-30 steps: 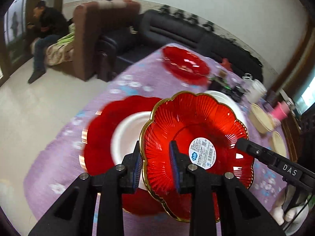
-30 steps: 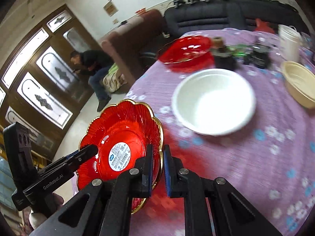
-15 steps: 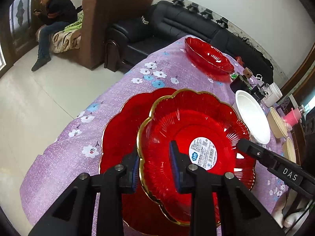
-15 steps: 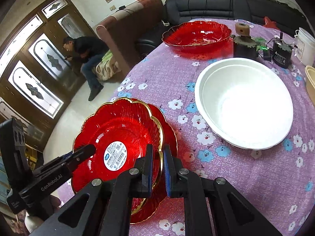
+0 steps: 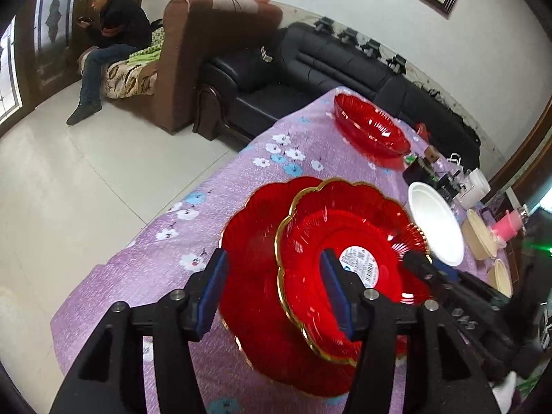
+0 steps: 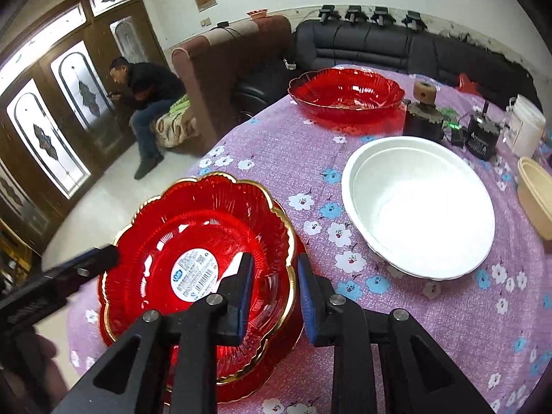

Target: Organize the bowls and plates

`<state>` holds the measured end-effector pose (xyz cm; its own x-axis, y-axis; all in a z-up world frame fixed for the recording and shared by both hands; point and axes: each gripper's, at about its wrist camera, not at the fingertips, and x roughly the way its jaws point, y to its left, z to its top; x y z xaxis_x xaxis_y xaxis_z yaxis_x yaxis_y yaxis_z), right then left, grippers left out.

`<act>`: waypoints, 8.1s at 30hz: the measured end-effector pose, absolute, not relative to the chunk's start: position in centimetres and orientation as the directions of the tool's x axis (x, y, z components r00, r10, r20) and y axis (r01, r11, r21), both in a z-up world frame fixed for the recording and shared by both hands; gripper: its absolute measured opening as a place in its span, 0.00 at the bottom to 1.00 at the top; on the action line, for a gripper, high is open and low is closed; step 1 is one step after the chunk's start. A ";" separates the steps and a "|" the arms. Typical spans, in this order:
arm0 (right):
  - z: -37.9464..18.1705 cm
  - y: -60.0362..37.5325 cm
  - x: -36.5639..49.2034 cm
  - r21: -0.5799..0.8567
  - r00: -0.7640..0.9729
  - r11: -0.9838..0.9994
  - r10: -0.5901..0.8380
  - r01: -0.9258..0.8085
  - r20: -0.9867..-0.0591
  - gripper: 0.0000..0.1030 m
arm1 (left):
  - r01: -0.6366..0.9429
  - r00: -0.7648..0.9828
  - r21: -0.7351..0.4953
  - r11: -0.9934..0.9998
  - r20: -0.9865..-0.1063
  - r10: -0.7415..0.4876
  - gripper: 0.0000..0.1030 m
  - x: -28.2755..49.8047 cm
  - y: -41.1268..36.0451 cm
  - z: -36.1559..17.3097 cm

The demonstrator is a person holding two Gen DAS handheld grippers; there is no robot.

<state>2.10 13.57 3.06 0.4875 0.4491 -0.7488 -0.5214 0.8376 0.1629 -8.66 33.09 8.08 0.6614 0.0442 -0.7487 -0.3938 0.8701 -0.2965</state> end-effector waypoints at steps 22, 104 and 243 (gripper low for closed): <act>6.3 2.9 -2.8 0.276 0.564 0.832 0.535 -0.482 -0.629 0.52 | -0.181 0.765 -0.249 0.951 -0.644 -0.023 0.80 -13.4 21.4 13.6; -0.7 -19.9 1.6 0.570 0.408 0.813 0.563 -0.117 -0.719 0.33 | 0.043 0.555 -0.226 0.973 -0.805 -0.211 0.80 -8.7 7.3 7.0; -0.3 -11.2 -0.5 0.381 0.531 0.896 0.442 -0.228 -0.723 0.58 | -0.092 0.661 0.090 0.992 -0.739 0.129 0.80 -11.0 9.7 7.8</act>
